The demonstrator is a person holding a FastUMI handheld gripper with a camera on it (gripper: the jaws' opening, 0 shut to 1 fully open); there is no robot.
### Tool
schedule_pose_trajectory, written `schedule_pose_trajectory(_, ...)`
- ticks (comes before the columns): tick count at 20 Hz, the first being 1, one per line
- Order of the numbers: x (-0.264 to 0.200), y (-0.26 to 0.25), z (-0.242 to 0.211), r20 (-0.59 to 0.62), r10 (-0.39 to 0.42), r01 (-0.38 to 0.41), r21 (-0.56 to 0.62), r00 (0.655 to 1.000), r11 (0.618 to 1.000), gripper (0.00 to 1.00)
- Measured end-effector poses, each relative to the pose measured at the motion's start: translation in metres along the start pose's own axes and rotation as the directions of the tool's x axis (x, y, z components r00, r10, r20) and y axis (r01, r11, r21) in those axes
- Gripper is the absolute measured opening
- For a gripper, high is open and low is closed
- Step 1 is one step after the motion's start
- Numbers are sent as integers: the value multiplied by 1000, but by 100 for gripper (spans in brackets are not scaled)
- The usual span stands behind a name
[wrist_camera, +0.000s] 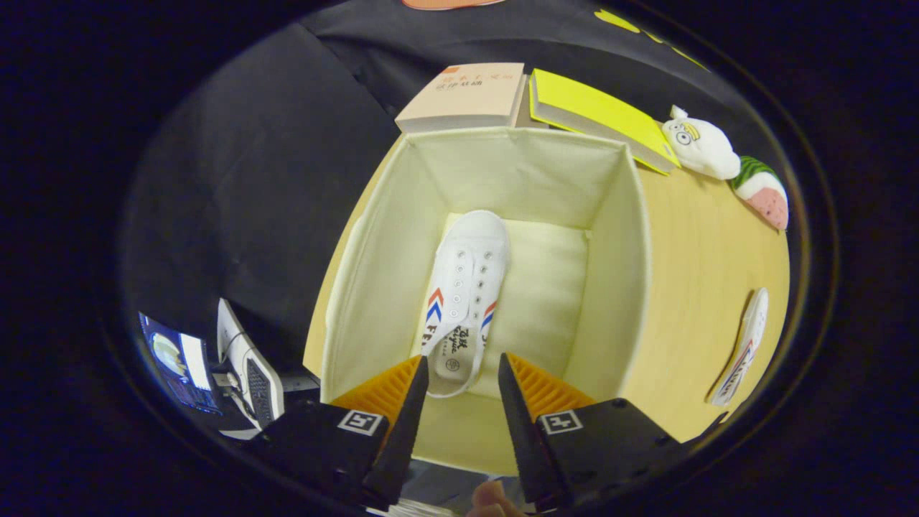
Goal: Open the storage box then place both shoes into the box .Put the left shoe in first, then the right shoe, with the right side of both shoes facing outward in a uniform manner.
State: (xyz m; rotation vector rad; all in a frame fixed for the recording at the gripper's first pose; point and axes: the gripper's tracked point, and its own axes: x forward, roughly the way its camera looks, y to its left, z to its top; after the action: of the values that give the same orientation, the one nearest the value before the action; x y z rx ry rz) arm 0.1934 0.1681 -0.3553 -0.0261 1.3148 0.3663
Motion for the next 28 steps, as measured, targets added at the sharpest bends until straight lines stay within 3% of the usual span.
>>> schedule_pose_trajectory(1,-15,-7,-2,8,3,-3,1,1000,1000,70)
schedule_pose_trajectory(4,-58,-36,-12,27,15,-16,29,1000,999,80)
schedule_pose_trajectory(10,-105,-156,-37,49,-42,38,88,998,995,80)
schedule_pose_trajectory(19,-93,-349,-90,-39,-141,146,232,989,962,80)
schedule_pose_trajectory(28,-60,-448,-131,-154,-212,244,240,965,939,78)
